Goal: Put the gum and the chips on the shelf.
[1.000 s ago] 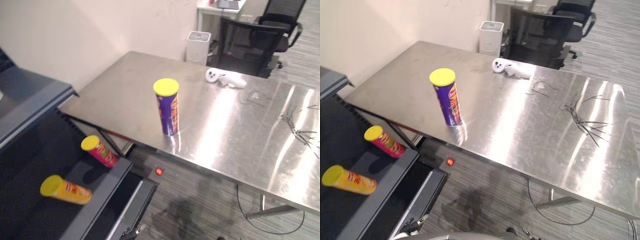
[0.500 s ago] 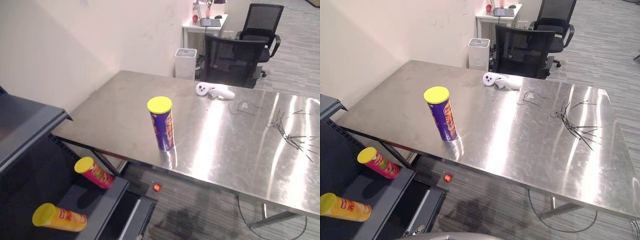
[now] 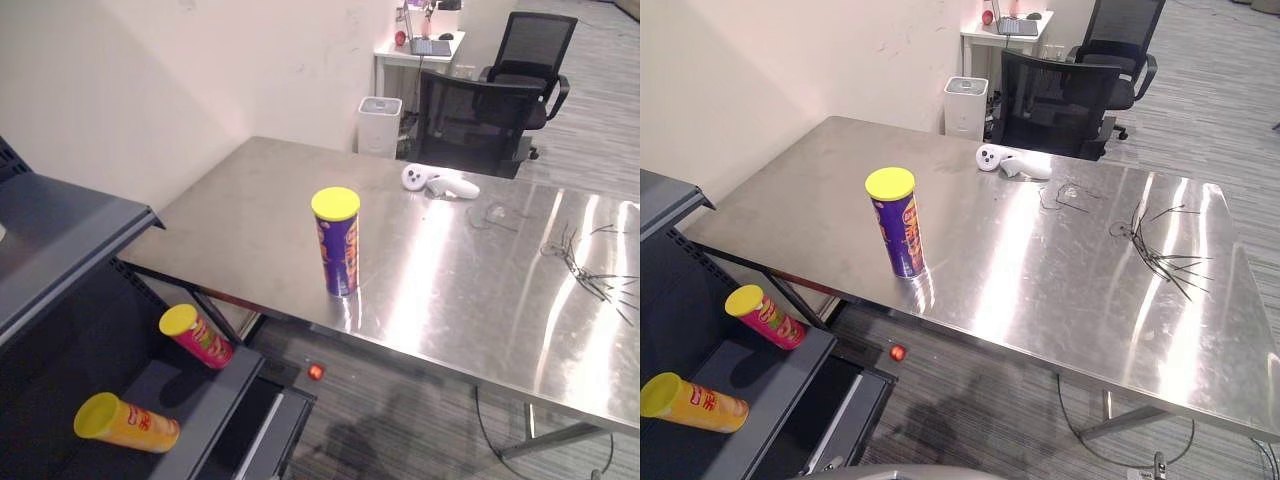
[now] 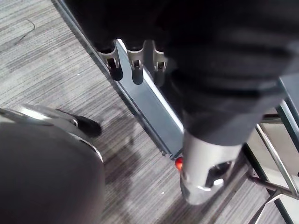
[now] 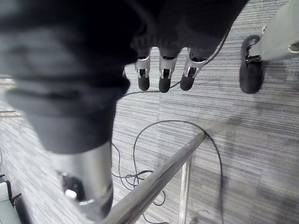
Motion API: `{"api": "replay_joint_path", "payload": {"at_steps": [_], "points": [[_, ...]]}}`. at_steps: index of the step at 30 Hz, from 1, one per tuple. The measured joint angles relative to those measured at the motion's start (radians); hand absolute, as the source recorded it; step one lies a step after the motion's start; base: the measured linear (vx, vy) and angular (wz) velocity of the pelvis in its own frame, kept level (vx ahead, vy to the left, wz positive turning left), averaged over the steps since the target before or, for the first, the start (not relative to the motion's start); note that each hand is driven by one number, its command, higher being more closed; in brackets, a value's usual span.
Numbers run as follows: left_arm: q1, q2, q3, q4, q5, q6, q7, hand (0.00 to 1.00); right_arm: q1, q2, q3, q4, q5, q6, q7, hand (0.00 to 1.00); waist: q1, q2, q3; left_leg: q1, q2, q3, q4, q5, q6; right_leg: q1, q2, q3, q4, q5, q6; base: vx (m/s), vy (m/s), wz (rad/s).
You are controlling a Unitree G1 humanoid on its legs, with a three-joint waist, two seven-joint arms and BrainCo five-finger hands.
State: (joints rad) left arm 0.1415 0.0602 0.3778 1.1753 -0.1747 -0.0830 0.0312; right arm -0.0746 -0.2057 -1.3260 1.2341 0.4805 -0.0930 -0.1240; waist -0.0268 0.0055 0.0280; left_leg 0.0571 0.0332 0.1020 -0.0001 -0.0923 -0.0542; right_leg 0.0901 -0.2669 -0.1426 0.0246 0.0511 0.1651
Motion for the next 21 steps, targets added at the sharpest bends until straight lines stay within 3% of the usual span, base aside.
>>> {"api": "replay_joint_path", "payload": {"at_steps": [6, 9, 12, 15, 17, 21], "points": [[0.003, 0.002, -0.017, 0.001, 0.001, 0.001, 0.0, 0.0, -0.003, 0.014, 0.011, 0.015, 0.0, 0.001, 0.002, 0.0, 0.002, -0.006, 0.004, 0.015, -0.005, -0.008, -0.086, 0.06, -0.003, 0.0, 0.001, -0.023, -0.022, -0.032, -0.018, -0.09, -0.079, 0.02], [0.003, 0.021, -0.018, 0.002, 0.001, 0.001, 0.0, 0.0, 0.001, 0.052, 0.031, 0.02, 0.0, 0.003, 0.002, 0.0, 0.001, -0.039, 0.005, 0.016, -0.017, -0.007, -0.101, 0.07, -0.019, -0.002, -0.014, -0.033, -0.022, -0.129, -0.007, -0.13, -0.131, -0.03], [0.001, 0.017, -0.018, 0.011, 0.001, 0.006, -0.001, 0.0, 0.026, 0.055, 0.038, 0.018, 0.001, 0.005, 0.002, 0.0, -0.001, -0.026, -0.003, 0.014, 0.008, -0.021, -0.102, 0.086, -0.034, -0.013, 0.012, -0.042, -0.015, -0.139, 0.009, -0.06, -0.126, 0.07], [0.01, 0.021, -0.017, 0.01, 0.001, 0.006, 0.0, 0.0, 0.031, 0.049, 0.028, 0.033, 0.012, 0.002, 0.001, 0.0, -0.007, -0.034, -0.011, 0.0, 0.029, -0.027, -0.102, 0.095, -0.04, -0.014, 0.033, -0.051, -0.011, -0.139, 0.008, -0.01, -0.09, 0.09], [0.014, 0.027, -0.006, 0.009, 0.001, 0.006, 0.0, 0.0, 0.017, 0.042, -0.039, 0.039, 0.041, 0.001, 0.0, 0.0, -0.024, -0.049, -0.018, -0.004, 0.035, -0.034, -0.101, 0.098, -0.043, -0.016, 0.039, -0.061, -0.008, -0.135, 0.014, 0.03, -0.047, 0.12], [0.02, 0.031, 0.02, 0.008, 0.001, 0.006, 0.002, 0.0, -0.009, -0.002, -0.203, 0.039, 0.082, 0.0, -0.013, 0.0, -0.03, -0.066, -0.029, -0.004, 0.031, -0.028, -0.096, 0.098, -0.043, -0.016, 0.036, -0.051, -0.006, -0.132, 0.011, 0.05, 0.003, -0.01]]}}
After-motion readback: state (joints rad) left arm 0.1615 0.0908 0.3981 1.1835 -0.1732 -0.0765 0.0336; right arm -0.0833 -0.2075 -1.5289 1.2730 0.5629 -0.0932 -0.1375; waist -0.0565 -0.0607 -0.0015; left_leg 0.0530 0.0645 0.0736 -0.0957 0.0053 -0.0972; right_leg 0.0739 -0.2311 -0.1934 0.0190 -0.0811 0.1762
